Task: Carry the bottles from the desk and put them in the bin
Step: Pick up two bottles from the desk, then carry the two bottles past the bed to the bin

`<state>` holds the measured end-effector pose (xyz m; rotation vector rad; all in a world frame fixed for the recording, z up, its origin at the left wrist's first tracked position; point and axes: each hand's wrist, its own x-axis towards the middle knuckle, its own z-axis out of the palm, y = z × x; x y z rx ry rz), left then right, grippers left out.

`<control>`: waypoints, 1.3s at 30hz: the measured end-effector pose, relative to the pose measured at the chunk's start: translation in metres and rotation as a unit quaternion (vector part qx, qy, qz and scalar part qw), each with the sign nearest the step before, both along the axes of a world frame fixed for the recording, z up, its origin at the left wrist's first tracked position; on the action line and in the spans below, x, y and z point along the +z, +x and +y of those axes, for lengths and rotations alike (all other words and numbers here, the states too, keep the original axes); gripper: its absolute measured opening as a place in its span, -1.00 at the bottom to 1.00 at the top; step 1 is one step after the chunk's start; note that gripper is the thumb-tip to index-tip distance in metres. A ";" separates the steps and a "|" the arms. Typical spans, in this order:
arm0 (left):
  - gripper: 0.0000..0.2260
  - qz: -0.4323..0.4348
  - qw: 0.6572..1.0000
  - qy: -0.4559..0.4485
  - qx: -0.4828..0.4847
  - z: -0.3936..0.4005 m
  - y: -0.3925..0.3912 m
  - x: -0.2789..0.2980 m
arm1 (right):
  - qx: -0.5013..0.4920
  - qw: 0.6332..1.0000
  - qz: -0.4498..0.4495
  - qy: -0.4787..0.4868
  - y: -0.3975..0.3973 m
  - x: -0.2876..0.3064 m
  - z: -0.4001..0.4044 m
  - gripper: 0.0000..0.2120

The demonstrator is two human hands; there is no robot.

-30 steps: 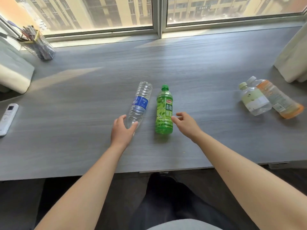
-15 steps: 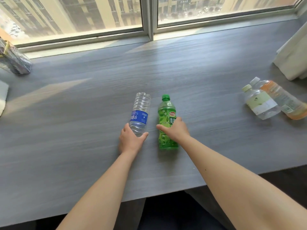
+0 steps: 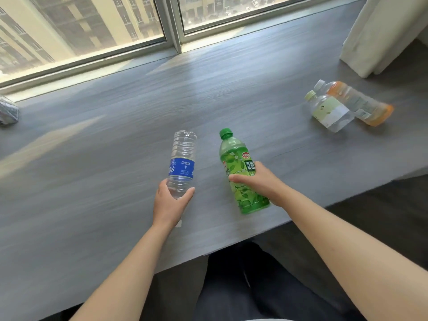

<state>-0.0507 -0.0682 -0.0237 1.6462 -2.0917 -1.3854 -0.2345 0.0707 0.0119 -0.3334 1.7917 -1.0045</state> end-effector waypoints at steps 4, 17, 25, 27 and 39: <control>-0.45 0.006 0.997 -0.008 -0.078 0.041 -0.003 0.015 | -0.046 0.998 -0.028 -0.037 -0.002 0.007 0.068 -0.93; -0.40 -0.027 0.917 -0.021 -0.397 0.229 -0.045 0.022 | -0.298 0.953 -0.037 0.036 0.016 -0.011 0.344 -0.70; -0.50 -0.135 0.847 -0.025 -0.514 0.295 -0.085 -0.004 | -0.363 0.919 -0.025 0.154 0.055 -0.039 0.477 -0.66; -0.51 -0.162 0.830 -0.028 -0.532 0.298 -0.094 -0.010 | -0.377 0.906 -0.036 0.189 0.066 -0.044 0.497 -0.59; -0.56 -0.247 0.737 -0.065 -0.625 0.344 -0.183 -0.032 | -0.526 0.801 -0.096 0.271 0.144 -0.057 0.579 -0.67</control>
